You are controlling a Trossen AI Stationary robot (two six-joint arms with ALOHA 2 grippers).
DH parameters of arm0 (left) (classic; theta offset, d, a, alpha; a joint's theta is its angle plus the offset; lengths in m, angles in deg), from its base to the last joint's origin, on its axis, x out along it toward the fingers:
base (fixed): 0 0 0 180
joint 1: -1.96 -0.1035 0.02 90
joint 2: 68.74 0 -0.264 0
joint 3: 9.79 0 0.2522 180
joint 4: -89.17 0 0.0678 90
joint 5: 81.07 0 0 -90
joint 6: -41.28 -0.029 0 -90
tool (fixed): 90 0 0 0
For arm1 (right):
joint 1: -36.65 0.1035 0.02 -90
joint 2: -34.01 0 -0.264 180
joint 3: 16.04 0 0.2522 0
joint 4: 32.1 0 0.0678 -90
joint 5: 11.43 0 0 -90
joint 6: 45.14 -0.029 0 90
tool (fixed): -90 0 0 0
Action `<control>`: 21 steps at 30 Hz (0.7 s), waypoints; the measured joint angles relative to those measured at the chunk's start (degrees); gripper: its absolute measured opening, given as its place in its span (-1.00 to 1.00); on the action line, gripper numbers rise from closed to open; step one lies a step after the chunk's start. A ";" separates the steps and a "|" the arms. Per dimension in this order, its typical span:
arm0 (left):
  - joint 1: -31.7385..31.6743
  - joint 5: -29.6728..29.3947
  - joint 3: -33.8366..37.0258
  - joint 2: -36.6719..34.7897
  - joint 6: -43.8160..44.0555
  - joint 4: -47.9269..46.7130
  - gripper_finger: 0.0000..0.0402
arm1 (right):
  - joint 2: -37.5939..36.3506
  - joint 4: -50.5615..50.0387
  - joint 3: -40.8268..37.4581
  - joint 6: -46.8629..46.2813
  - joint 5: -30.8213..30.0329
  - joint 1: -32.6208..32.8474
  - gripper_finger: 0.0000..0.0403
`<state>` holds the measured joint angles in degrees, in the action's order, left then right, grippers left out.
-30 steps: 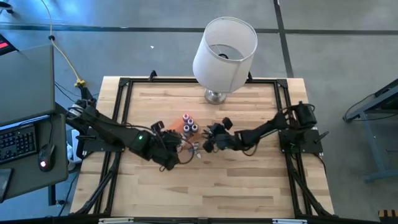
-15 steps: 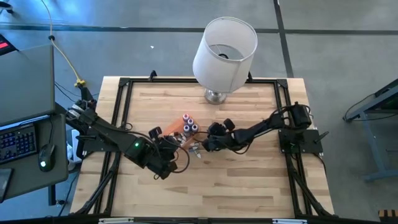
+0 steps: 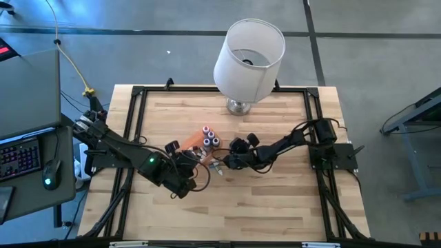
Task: Pick & Place food coloring
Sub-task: Put the small black food coloring bottle bottle into the bin
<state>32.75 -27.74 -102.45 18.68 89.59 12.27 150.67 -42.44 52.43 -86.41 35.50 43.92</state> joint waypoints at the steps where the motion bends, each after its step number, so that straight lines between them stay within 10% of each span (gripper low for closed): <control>1: 0.00 0.06 0.00 0.00 0.00 0.01 -0.30 | 0.01 0.06 -0.01 0.02 0.03 -0.02 -0.65; 12: 0.00 0.01 0.00 0.00 0.00 0.14 -0.30 | -7.68 -2.03 -0.55 4.09 8.03 5.53 -0.61; 21: 0.00 -0.43 0.02 0.00 0.00 1.15 -0.30 | -11.28 16.61 -0.24 12.85 17.68 13.24 -0.68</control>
<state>32.75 -28.17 -102.42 18.68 89.59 13.42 139.39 -25.83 52.19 -73.55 53.18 57.16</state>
